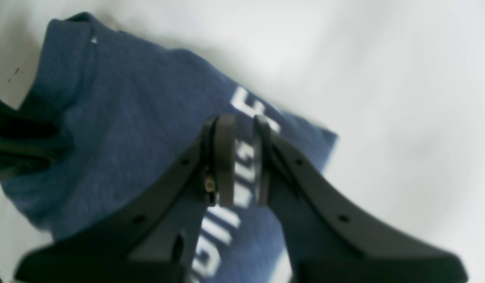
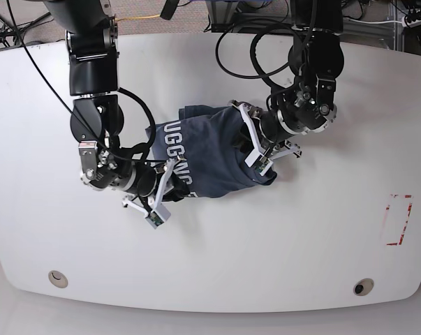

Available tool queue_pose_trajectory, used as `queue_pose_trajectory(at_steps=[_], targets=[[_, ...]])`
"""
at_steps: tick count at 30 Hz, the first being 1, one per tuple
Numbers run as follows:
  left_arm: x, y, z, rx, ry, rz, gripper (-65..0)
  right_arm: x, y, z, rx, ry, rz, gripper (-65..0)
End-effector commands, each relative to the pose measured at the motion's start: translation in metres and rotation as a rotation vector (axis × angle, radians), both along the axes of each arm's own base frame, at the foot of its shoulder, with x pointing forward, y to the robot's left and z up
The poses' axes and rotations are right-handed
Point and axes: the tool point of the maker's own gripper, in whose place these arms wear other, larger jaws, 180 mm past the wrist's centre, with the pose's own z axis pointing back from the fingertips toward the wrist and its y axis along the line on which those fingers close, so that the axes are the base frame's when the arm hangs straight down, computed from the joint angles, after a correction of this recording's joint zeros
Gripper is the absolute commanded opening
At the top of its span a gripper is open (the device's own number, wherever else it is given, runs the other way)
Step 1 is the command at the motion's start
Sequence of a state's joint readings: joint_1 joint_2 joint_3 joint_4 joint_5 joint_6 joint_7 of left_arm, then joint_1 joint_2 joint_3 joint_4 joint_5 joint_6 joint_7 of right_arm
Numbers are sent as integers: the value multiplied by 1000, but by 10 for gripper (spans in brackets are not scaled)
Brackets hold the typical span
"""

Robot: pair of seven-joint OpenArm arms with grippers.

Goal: Fold the T-shirt properly
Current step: 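Press and tuck the bundle edges with the right gripper, then grasp the folded bundle's edge with the left gripper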

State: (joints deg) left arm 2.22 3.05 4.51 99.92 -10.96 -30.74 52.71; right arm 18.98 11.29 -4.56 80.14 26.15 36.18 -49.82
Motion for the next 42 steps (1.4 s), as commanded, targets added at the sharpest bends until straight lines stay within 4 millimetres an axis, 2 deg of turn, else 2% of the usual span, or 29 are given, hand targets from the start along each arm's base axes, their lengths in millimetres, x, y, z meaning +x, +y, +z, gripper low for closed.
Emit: queue_pose_trajectory(at_steps=[1, 5, 7, 11, 13, 16, 19, 22, 24, 27, 30, 34, 38, 42], targets=[[7, -6, 12, -14, -44, 6, -533, 14, 1, 11, 20, -59, -1, -571], [-3, -12, 3, 10, -23, -11, -533, 17, 0, -8, 28, -55, -21, -574], [-5, -16, 2, 15, -23, -29, -533, 20, -4, -18, 28, -55, -38, -598], [-8, -9, -5, 66, -20, -64, -533, 19, -13, -31, -3, -65, -39, -626], [-11, 4, -23, 112, 21, -76, -532, 12, -13, -38, -26, -56, -1, -626], [6, 19, -31, 158, 34, -76, -532, -4, -17, -54, -44, -24, -1, -628], [18, 37, -43, 201, 67, -69, -532, -13, -31, -54, -52, -30, -22, -628], [37, 52, -45, 246, 69, -71, -531, -33, -30, -60, -50, -24, -15, -628], [50, 58, -45, 261, 59, -77, -531, -45, -31, -61, -60, -20, -14, -628], [66, 58, -47, 248, 30, -91, -531, -63, -34, -63, -90, 14, -26, -628], [78, 62, -53, 247, 46, -83, -531, -84, -27, -57, -103, 26, -32, -628], [100, 62, -46, 219, 15, -68, -531, -100, -8, -47, -63, 11, -36, -628], [115, 63, -29, 207, -33, -58, -531, -112, 8, -48, -59, 50, -25, -628], [128, 61, -6, 200, -95, -56, -532, -113, 31, -47, -8, 77, -46, -628]])
